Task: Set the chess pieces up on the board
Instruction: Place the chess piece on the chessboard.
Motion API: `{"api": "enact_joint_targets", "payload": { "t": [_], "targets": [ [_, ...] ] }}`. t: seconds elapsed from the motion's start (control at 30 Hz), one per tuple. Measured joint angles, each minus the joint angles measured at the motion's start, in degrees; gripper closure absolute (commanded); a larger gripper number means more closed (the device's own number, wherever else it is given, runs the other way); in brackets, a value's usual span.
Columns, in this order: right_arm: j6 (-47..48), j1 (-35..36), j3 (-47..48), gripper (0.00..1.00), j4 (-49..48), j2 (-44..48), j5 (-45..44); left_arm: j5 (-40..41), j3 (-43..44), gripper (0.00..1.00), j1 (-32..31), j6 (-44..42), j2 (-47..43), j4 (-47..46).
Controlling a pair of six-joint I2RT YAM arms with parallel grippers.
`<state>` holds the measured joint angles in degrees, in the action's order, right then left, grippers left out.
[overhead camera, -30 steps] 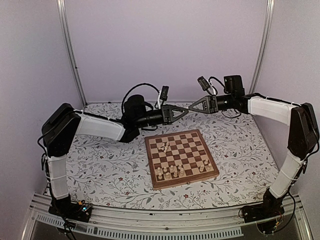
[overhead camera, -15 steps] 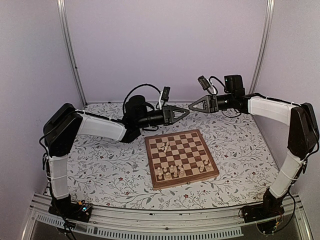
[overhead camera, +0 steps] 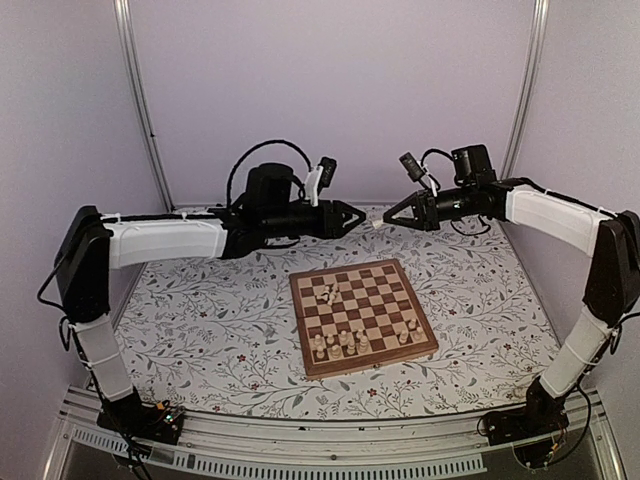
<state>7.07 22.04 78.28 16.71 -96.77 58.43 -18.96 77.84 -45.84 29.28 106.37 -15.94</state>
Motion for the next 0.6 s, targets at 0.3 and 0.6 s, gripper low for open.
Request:
{"api": "enact_joint_targets", "payload": {
  "t": [0.3, 0.6],
  "targets": [
    [23.74, 2.25, -2.97, 0.92, 15.39, 10.4, -13.51, 34.6, 0.83, 0.01, -0.63, -22.47, -12.57, 15.91],
    [36.7, 13.07, -10.78, 0.92, 27.21, 10.97, -25.68, 49.57, -11.67, 0.01, 0.2, -28.74, -18.51, 11.08]
  ]
}}
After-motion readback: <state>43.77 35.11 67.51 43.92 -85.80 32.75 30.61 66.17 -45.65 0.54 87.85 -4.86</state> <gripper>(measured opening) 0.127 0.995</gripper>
